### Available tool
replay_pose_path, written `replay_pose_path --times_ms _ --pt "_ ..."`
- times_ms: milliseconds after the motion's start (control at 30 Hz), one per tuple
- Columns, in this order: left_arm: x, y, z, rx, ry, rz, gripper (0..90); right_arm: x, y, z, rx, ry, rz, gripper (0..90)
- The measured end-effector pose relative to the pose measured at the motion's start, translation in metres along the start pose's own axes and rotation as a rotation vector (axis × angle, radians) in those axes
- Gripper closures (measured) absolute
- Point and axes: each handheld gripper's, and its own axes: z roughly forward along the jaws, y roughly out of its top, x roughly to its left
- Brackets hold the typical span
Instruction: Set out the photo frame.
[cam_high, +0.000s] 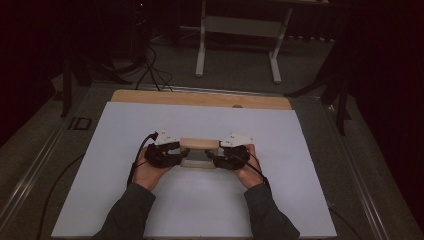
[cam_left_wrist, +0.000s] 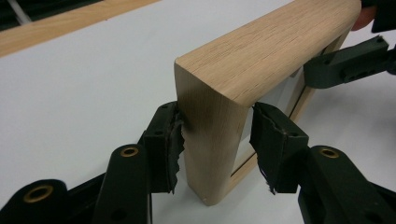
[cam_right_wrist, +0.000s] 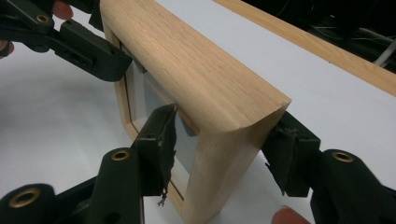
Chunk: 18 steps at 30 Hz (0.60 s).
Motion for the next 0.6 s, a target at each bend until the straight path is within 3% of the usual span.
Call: replay_pose_path --times_ms 600 --pt "0.0004 0.0026 -0.0036 -0.021 0.044 0.021 54.3 -0.0002 0.0044 0.0047 -0.006 -0.017 -0.009 46.5"
